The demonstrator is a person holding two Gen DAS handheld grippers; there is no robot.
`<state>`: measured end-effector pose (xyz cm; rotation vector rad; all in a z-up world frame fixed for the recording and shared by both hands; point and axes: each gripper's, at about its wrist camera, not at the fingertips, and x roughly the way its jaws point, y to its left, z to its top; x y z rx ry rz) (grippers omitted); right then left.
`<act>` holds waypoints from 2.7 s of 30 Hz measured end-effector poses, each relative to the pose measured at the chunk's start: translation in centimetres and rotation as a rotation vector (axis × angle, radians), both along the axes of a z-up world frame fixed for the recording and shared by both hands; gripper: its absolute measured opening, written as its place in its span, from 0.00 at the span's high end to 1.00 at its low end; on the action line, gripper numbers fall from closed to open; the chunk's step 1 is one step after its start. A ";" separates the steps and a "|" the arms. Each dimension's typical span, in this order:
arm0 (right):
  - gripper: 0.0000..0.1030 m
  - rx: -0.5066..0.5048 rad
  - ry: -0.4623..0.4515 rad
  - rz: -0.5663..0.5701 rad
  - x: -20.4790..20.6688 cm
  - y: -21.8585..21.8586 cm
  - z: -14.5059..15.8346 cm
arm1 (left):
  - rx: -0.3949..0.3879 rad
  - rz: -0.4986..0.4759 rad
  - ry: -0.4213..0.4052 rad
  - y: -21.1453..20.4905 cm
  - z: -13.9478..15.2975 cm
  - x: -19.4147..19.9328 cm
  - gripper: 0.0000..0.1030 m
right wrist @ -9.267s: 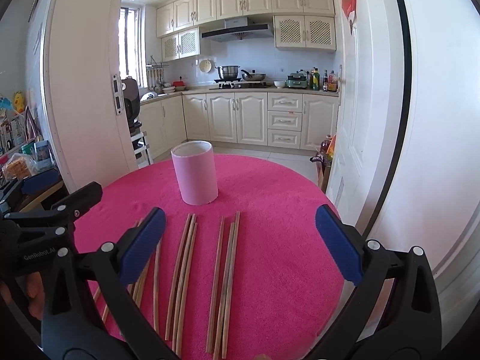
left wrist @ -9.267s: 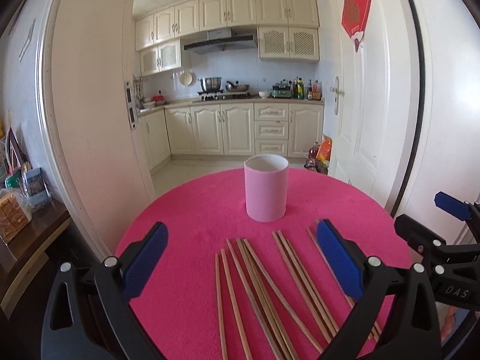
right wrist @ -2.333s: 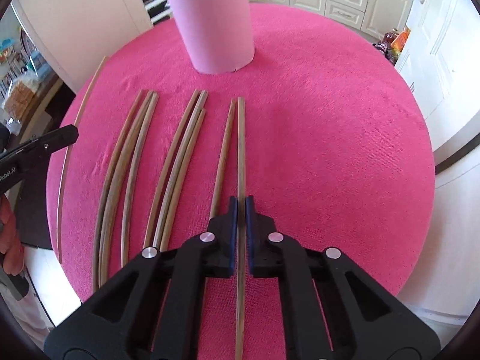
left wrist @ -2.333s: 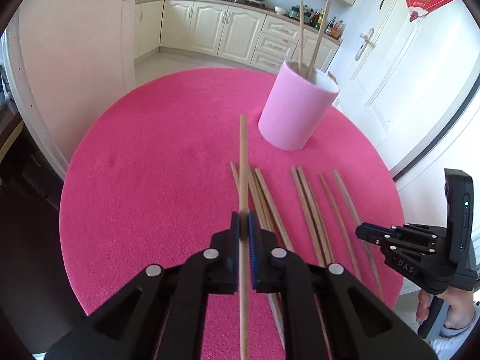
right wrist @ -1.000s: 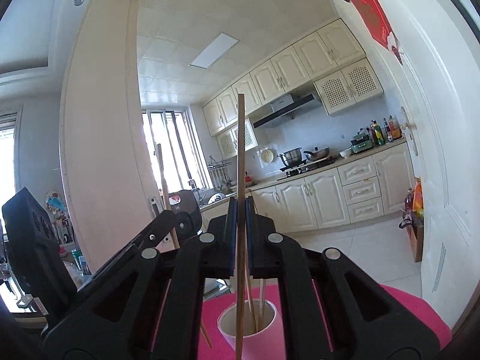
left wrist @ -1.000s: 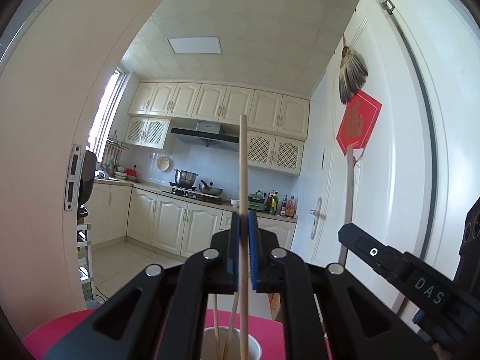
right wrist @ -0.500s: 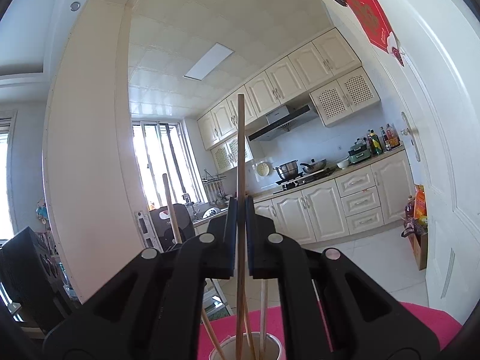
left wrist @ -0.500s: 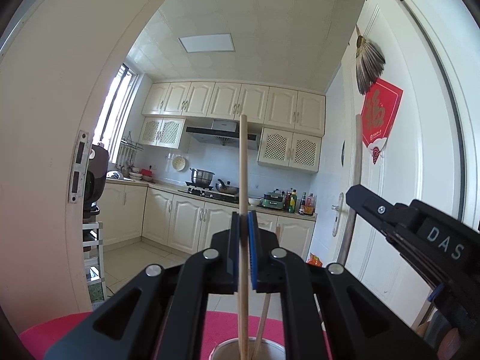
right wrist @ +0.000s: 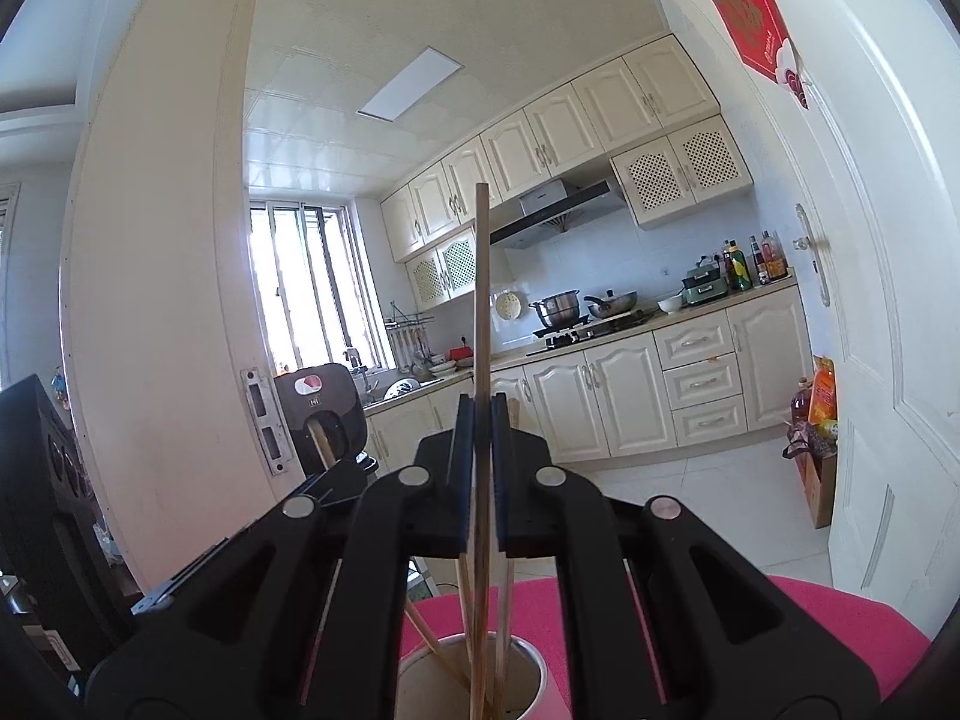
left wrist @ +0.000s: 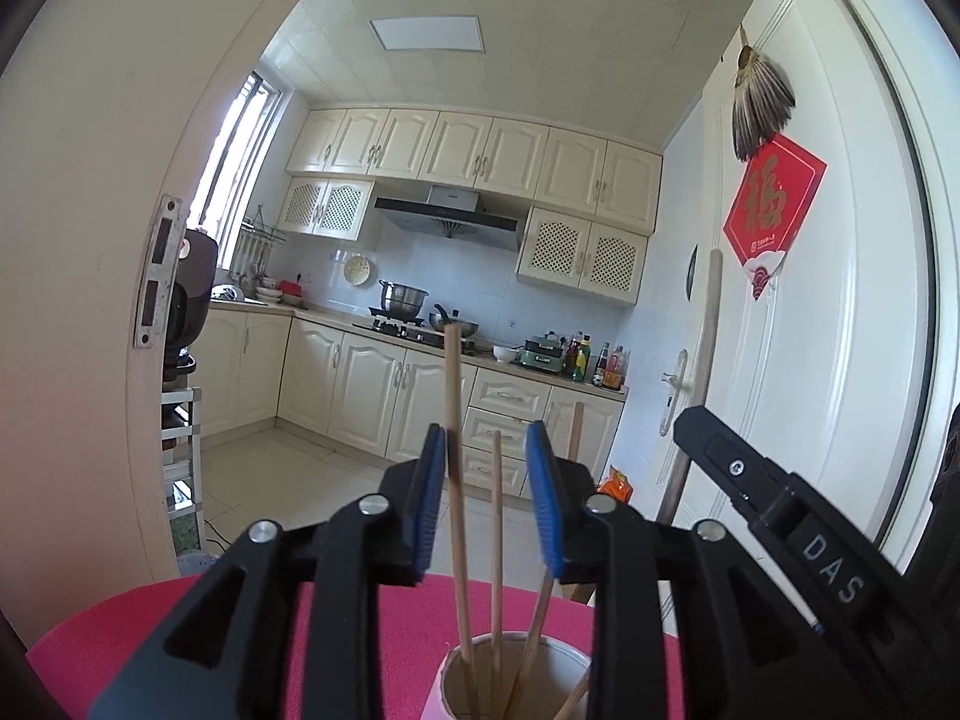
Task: Organize utensils
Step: 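Open both tools to release the chopsticks into the cup, then grasp a chopstick with the left tool while the right tool grasps another chopstick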
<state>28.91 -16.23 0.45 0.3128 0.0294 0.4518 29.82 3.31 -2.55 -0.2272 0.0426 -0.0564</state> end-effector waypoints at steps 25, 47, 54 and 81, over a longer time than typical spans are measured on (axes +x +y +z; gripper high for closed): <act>0.93 -0.052 0.081 -0.107 -3.7 -1.9 0.7 | 0.081 0.042 0.065 -0.5 2.1 -5.1 0.50; 0.55 -0.333 0.522 0.034 -9.6 -3.3 -3.9 | 0.127 -0.056 0.760 1.4 -4.1 -10.9 0.49; 0.55 -0.423 0.735 0.097 -9.8 -2.3 -7.2 | 0.120 -0.076 0.955 1.9 -8.6 -11.7 0.49; 0.67 -0.564 0.962 0.200 -9.9 -0.9 -10.6 | 0.215 -0.026 1.096 -1.2 -12.8 -9.3 0.73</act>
